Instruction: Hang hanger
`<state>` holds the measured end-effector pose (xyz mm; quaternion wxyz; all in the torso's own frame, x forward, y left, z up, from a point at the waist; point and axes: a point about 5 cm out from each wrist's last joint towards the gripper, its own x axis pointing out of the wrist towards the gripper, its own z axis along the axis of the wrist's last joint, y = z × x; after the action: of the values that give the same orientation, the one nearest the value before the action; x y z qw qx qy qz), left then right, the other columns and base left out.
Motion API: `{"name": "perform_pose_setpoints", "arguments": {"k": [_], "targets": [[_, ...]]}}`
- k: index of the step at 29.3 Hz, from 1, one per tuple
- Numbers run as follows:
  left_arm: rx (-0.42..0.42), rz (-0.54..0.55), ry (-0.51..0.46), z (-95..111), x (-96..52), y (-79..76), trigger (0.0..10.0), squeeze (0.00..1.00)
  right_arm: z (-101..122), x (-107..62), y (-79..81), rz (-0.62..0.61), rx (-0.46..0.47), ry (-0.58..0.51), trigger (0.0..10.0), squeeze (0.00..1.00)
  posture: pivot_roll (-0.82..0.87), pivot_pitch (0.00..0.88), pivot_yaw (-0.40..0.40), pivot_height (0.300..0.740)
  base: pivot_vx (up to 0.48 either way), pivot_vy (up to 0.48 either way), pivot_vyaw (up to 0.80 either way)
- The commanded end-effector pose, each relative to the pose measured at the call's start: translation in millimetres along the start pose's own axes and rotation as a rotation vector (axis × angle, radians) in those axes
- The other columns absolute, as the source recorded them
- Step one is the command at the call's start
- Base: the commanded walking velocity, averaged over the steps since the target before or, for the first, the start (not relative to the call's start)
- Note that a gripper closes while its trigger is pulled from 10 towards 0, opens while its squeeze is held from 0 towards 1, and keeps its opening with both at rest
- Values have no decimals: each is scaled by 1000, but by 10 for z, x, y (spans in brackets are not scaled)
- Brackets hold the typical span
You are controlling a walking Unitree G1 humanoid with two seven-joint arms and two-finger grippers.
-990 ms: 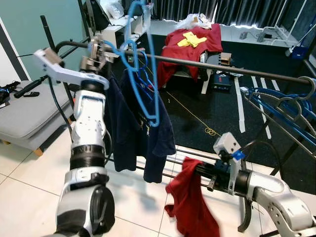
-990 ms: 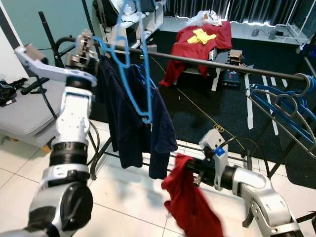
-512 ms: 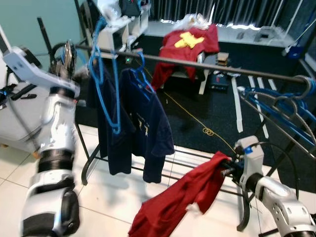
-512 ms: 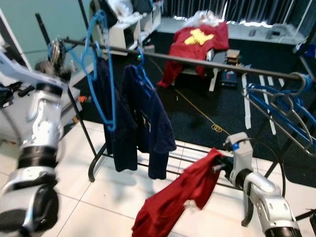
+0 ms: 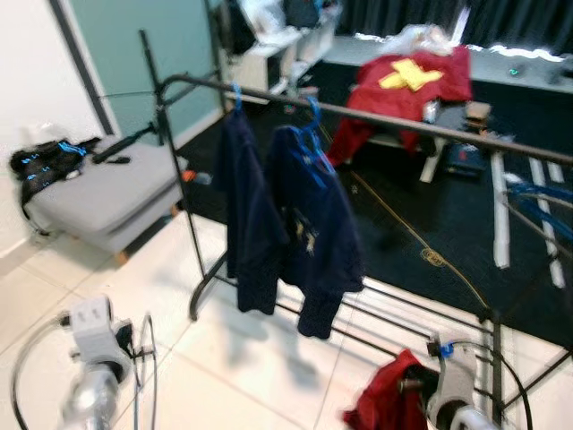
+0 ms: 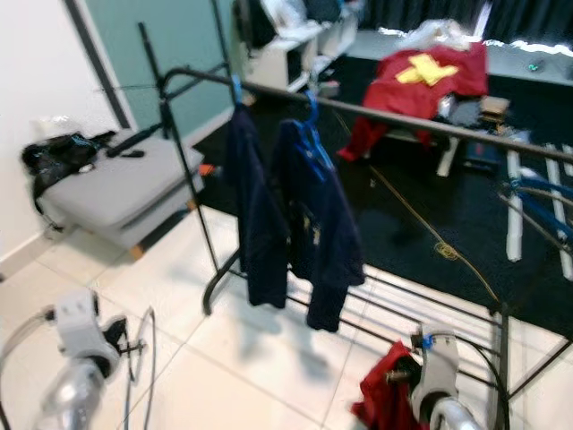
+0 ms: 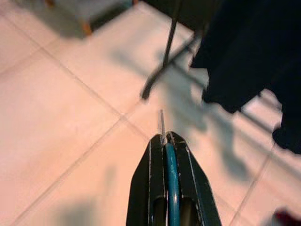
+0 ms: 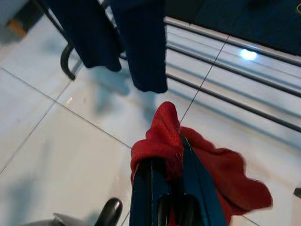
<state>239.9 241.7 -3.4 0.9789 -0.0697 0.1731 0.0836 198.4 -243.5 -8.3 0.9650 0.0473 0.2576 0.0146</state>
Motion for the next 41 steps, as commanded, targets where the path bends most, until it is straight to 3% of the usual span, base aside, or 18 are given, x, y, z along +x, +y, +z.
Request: {"name": "perform_pose_setpoints", "arguments": {"k": [1, 2, 5, 9, 10, 20, 25, 30, 41], "targets": [[-7, -7, -9, -75, -46, -23, 10000, 0, -107, -41, -3, -29, -1, 1, 10000, 0, 46, 81, -13, 740, 0, 0, 781], [-44, -17, 11, -180, -94, -32, 10000, 0, -168, -67, 3, -44, 49, -24, 10000, 0, 44, 88, -15, 740, 0, 0, 775], [-56, -13, 34, -279, -159, 10, 10000, 0, -216, -102, -2, -89, 96, -65, 10000, 0, 50, 95, -17, 740, 0, 0, 767], [-108, -38, 63, -329, -175, 67, 10000, 0, -215, -107, -7, -109, 92, -79, 10000, 0, 47, 103, -17, 740, 0, 0, 763], [-160, -72, 76, -352, -192, 84, 10000, 0, -240, -107, -7, -103, 91, -70, 10000, 0, 42, 109, -21, 740, 0, 0, 763], [-140, -113, 104, -431, -237, 76, 10000, 0, -343, -115, -47, -100, 96, -54, 10000, 0, 58, 117, -29, 740, 0, 0, 763], [-193, -59, 124, -466, -246, 193, 10000, 0, -440, -125, -89, -97, 97, -33, 10000, 0, 60, 127, -23, 740, 0, 0, 763], [-190, -47, 128, -456, -245, 249, 10000, 0, -500, -97, -117, -97, 98, -1, 10000, 0, 67, 127, -20, 740, 0, 0, 763], [-188, -92, 138, -436, -195, 179, 10000, 0, -522, -32, -196, -115, 111, 50, 10000, 0, 93, 112, -27, 740, 0, 0, 760]]}}
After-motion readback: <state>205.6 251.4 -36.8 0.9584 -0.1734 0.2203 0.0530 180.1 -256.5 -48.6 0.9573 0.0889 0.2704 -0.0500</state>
